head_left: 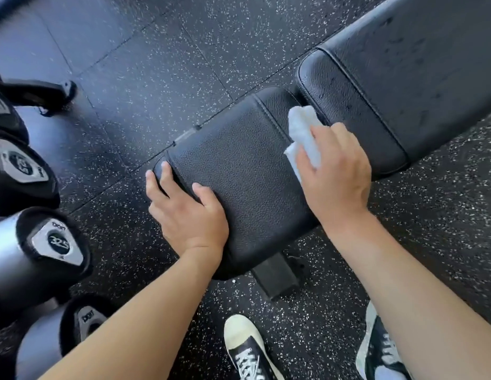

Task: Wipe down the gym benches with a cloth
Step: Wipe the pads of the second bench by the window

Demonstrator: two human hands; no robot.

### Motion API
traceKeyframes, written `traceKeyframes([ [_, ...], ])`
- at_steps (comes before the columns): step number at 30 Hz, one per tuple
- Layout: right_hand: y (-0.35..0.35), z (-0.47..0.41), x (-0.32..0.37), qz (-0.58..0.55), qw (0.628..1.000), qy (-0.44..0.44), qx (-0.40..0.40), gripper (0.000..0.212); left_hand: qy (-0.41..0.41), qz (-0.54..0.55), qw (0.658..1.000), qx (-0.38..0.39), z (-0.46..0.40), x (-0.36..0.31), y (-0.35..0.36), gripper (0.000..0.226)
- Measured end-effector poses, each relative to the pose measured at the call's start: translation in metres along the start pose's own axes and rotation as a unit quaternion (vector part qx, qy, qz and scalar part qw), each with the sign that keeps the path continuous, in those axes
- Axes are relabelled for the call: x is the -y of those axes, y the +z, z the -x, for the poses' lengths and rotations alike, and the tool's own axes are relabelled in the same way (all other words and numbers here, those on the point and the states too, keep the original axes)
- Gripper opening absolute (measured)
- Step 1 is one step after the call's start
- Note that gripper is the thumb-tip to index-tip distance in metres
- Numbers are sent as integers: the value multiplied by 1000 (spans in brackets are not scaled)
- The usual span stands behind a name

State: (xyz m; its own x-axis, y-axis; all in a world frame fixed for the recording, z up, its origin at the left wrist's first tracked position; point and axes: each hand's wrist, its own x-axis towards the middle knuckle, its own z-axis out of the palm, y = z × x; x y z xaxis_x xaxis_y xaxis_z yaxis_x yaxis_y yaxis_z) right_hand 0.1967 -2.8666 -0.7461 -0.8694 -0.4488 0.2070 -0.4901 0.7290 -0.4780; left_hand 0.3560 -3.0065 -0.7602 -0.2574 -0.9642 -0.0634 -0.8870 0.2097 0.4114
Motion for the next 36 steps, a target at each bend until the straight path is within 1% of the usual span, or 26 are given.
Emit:
traceKeyframes([
  [2, 0, 19, 19, 21, 999, -36, 22, 29, -5, -3, 1000, -1, 0, -1, 1, 68],
  [5, 3, 68, 42, 13, 994, -106, 39, 23, -8, -4, 1000, 1, 0, -2, -1, 69],
  [7, 4, 96, 45, -10, 989, -145, 35, 15, -4, -11, 1000, 3, -1, -1, 0, 69],
  [9, 3, 104, 35, -28, 987, -156, 30, 17, -4, -15, 1000, -1, -1, 1, 0, 67],
  [11, 1, 96, 18, -38, 993, -114, 12, 27, -1, -16, 1000, -6, -1, 1, 2, 64],
  [13, 0, 83, 1, -58, 998, -35, -20, 30, 4, -22, 1000, -4, -1, 1, 2, 62],
  [15, -1, 74, -9, -90, 993, 57, -40, 31, 10, -28, 1000, 9, 0, -1, 2, 61],
  [18, -2, 78, -12, -158, 969, 176, -70, 33, 23, -29, 999, 24, 1, -4, -1, 60],
  [22, 4, 105, 13, -253, 911, 303, -115, 30, 21, -27, 999, 22, 2, -4, -3, 60],
  [24, 10, 123, 38, -293, 886, 337, -124, 32, 24, -21, 999, 17, 2, -2, -3, 61],
  [26, 16, 144, 64, -333, 859, 371, -116, 42, 18, -13, 1000, 12, 2, -2, -2, 61],
  [27, 20, 155, 74, -350, 848, 385, -107, 43, 12, -8, 1000, 6, 2, -2, -1, 61],
  [29, 27, 171, 87, -375, 835, 392, -94, 33, 7, -5, 1000, 0, 1, -4, 0, 60],
  [31, 30, 172, 83, -376, 838, 384, -96, 25, 13, -6, 1000, -1, 1, -3, 1, 60],
  [33, 30, 158, 66, -358, 847, 377, -109, 25, 14, -4, 1000, -3, 1, -1, 2, 61],
  [36, 25, 122, 31, -299, 871, 355, -162, 28, 15, -5, 1000, -6, -1, 1, 1, 64],
])
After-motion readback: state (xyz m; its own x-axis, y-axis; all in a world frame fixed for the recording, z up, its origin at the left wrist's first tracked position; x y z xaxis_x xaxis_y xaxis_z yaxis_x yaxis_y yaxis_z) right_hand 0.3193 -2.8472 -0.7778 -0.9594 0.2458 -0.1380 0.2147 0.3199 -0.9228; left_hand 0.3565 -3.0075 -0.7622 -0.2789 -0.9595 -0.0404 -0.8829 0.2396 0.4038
